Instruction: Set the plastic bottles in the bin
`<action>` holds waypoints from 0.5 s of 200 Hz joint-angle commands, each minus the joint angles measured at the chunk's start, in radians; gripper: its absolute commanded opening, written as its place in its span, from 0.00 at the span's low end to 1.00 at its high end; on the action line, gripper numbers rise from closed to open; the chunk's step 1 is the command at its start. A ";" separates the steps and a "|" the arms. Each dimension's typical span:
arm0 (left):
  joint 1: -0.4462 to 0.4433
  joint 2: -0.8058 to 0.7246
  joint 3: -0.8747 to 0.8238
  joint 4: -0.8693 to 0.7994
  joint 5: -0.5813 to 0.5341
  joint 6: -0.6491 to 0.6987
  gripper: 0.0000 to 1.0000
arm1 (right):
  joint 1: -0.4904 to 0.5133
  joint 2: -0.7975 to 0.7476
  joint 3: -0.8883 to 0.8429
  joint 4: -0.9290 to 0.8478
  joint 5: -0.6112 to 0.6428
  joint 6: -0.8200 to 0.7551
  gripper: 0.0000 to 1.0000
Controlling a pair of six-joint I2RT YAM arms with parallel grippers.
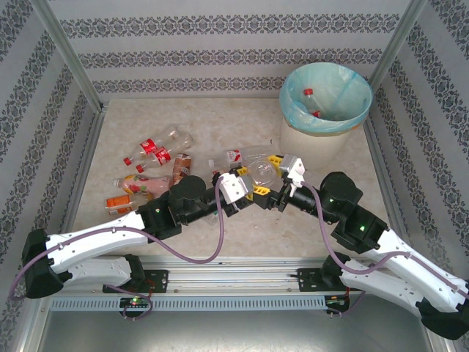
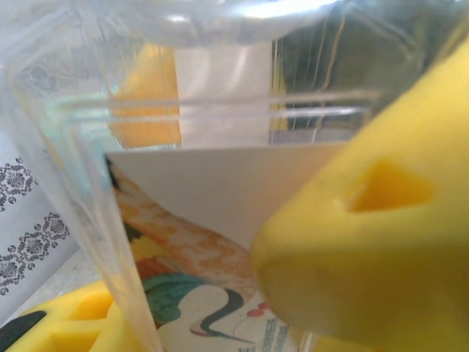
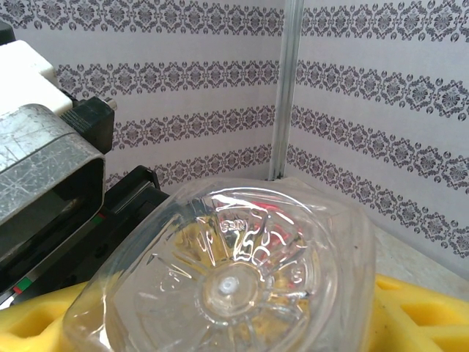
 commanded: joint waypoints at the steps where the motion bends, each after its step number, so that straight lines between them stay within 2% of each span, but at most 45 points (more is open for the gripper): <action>1: -0.007 -0.007 -0.008 0.082 -0.110 0.024 0.04 | -0.008 -0.023 0.020 -0.018 0.143 0.053 0.17; 18: -0.007 -0.007 -0.017 0.101 -0.122 0.022 0.05 | -0.009 -0.029 0.026 -0.022 0.155 0.061 0.10; 32: -0.007 -0.008 -0.019 0.117 -0.122 0.020 0.16 | -0.008 -0.037 0.034 -0.032 0.176 0.074 0.08; 50: -0.007 -0.011 -0.015 0.117 -0.117 0.019 0.23 | -0.009 -0.049 0.043 -0.040 0.205 0.090 0.01; 71: -0.007 -0.022 -0.017 0.107 -0.118 0.018 0.51 | -0.008 -0.061 0.061 -0.059 0.239 0.100 0.00; 100: -0.007 -0.035 -0.032 0.118 -0.130 0.014 0.70 | -0.009 -0.056 0.099 -0.097 0.297 0.096 0.00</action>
